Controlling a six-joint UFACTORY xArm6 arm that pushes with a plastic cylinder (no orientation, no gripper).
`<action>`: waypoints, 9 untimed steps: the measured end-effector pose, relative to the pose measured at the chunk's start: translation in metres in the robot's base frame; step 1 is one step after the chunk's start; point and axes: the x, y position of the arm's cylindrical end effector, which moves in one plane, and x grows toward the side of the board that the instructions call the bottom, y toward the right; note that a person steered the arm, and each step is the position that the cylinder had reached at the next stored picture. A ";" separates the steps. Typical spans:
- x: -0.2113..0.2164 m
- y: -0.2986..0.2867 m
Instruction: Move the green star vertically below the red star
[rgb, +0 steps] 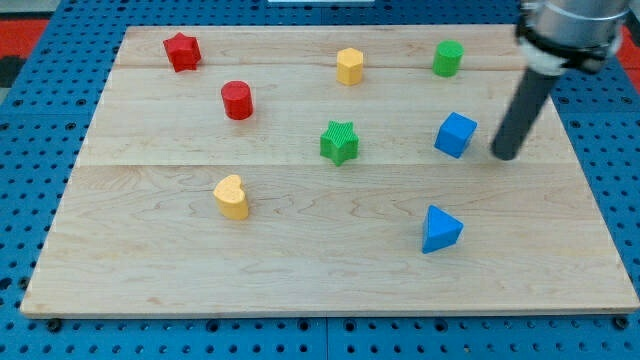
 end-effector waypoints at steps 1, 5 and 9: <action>-0.001 -0.094; -0.028 -0.347; -0.087 -0.381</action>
